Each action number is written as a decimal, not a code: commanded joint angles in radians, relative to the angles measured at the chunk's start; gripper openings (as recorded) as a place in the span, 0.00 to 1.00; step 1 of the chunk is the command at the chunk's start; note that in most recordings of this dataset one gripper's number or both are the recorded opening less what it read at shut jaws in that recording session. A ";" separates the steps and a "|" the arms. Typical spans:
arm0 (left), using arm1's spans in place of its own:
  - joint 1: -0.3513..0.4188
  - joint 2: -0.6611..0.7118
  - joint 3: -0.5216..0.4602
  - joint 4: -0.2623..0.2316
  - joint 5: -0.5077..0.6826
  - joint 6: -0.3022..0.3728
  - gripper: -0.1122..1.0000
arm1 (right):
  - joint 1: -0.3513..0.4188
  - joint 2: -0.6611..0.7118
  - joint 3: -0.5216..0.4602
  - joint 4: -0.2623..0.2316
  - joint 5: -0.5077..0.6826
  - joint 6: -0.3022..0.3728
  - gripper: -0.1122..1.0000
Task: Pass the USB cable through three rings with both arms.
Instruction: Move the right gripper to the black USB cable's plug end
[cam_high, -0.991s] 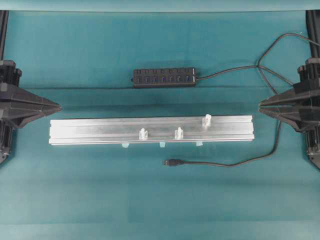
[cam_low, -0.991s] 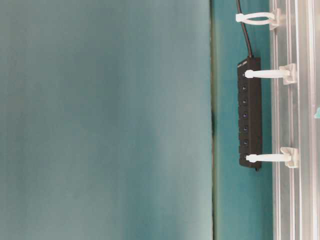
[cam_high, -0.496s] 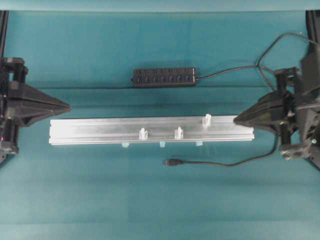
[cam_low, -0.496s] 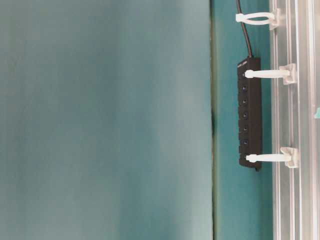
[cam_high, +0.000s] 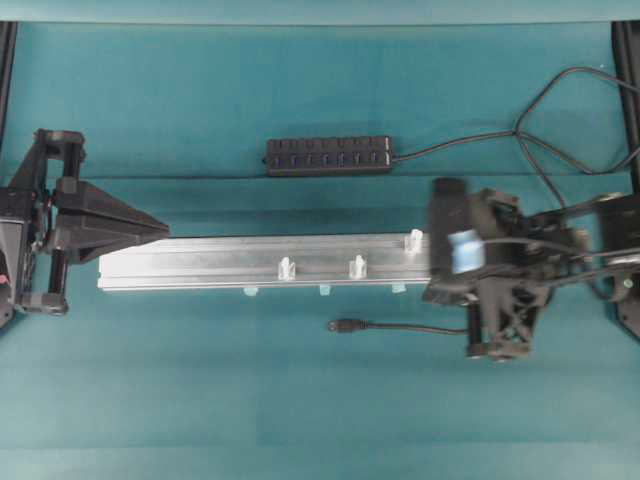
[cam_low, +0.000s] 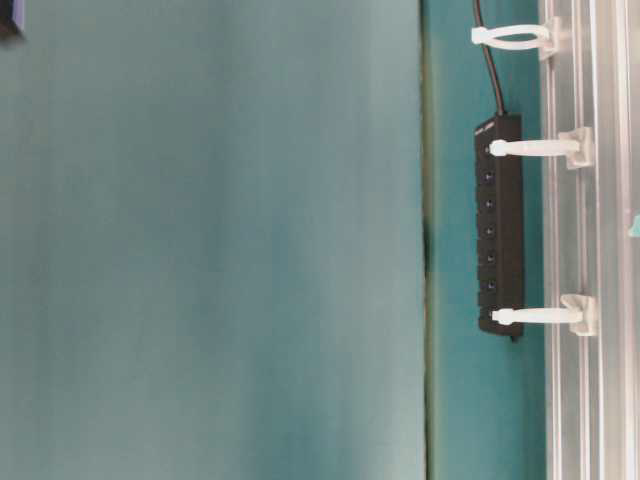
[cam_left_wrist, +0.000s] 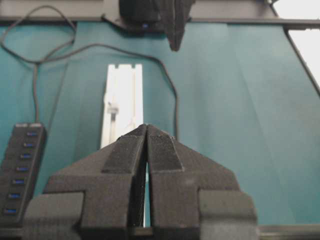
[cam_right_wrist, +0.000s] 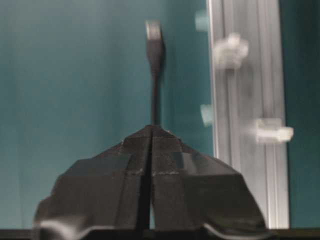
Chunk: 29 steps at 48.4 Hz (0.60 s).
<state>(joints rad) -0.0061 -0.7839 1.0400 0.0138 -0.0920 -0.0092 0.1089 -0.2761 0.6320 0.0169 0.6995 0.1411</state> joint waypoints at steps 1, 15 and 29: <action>0.005 0.002 -0.028 0.002 0.005 -0.002 0.12 | 0.003 0.067 -0.077 -0.005 0.078 0.005 0.01; 0.006 0.002 -0.028 0.003 0.023 -0.003 0.12 | 0.003 0.222 -0.192 -0.011 0.152 0.002 0.01; 0.008 0.002 -0.028 0.003 0.023 -0.003 0.12 | 0.003 0.281 -0.221 -0.008 0.129 0.005 0.02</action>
<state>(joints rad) 0.0000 -0.7839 1.0400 0.0138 -0.0644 -0.0107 0.1089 0.0031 0.4310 0.0077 0.8376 0.1411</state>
